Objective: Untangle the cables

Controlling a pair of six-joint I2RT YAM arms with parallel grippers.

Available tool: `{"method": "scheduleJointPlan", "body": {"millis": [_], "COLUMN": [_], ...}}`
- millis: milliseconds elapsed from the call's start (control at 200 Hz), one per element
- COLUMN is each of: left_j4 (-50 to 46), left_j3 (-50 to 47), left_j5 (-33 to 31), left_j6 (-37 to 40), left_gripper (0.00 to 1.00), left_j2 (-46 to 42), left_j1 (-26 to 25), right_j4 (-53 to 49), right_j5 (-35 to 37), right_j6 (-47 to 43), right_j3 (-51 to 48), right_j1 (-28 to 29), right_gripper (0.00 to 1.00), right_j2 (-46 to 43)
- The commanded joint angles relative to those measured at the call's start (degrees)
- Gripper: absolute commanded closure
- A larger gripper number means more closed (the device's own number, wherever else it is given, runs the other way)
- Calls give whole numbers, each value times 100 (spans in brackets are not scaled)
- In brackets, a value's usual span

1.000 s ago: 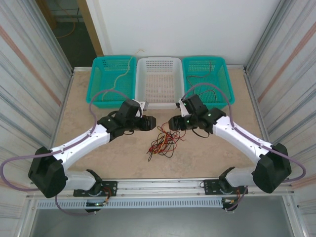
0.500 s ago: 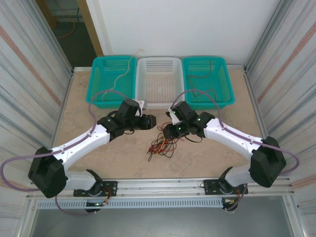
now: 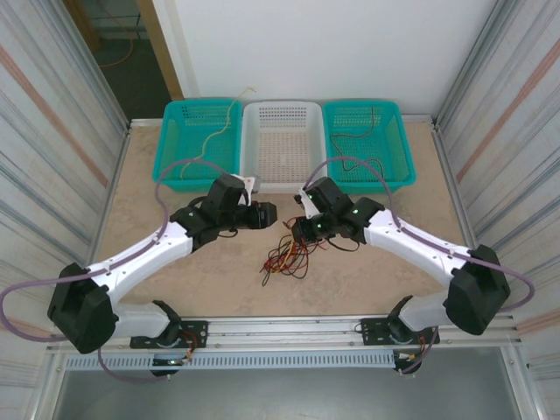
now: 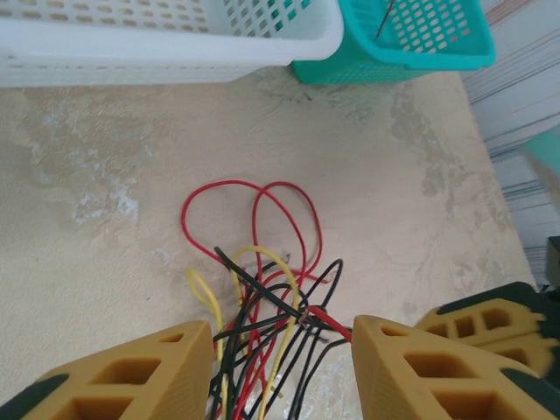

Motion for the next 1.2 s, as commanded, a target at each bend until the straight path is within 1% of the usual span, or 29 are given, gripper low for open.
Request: {"method": "scheduleJointPlan", "body": {"millis": [0, 195, 296, 381, 456, 486, 626, 716, 777, 852, 937, 997, 1057, 1157, 1197], "left_j4": [608, 1786, 2363, 2972, 3103, 3125, 3398, 3574, 3567, 3482, 3002, 2824, 2658, 2518, 2535], "left_j3": [-159, -574, -672, -795, -806, -817, -849, -859, -811, -664, -421, -279, -150, -33, -12], "left_j5": [256, 477, 775, 1144, 1255, 1301, 1717, 1854, 1825, 1910, 1603, 1539, 1370, 1109, 1025], "left_j6": [86, -48, -160, -252, -147, -73, -24, 132, 282, 375, 629, 794, 880, 1056, 1075], "left_gripper": [54, 53, 53, 44, 33, 30, 26, 21, 19, 19, 24, 28, 37, 40, 46], "left_j2": [-359, -856, -1008, -1111, -1155, -1158, -1064, -1027, -990, -846, -688, -570, -473, -378, -347], "left_j1": [59, 58, 57, 33, -49, -79, -143, -248, -353, -393, -448, -451, -451, -451, -456], "right_j4": [7, 62, 205, 367, 570, 666, 1026, 1149, 1263, 1355, 1445, 1518, 1560, 1598, 1617], "right_j5": [-330, -217, -75, 135, 147, 120, -22, -279, -421, -496, -684, -732, -766, -880, -883], "right_j6": [57, 22, 55, 110, 247, 326, 598, 784, 886, 972, 1085, 1125, 1160, 1234, 1246], "right_j3": [634, 1477, 1872, 2125, 2278, 2338, 2535, 2708, 2768, 2824, 2908, 2922, 2937, 2949, 2951], "right_j1": [5, 5, 2, -6, -112, -162, -443, -705, -831, -934, -1044, -1078, -1105, -1176, -1186], "right_gripper": [100, 100, 100, 100, 100, 100, 100, 100, 100, 100, 100, 100, 100, 100, 100], "right_j2": [-546, -893, -941, -987, -1028, -1041, -1079, -1035, -1017, -1002, -965, -972, -986, -1007, -1021]}}
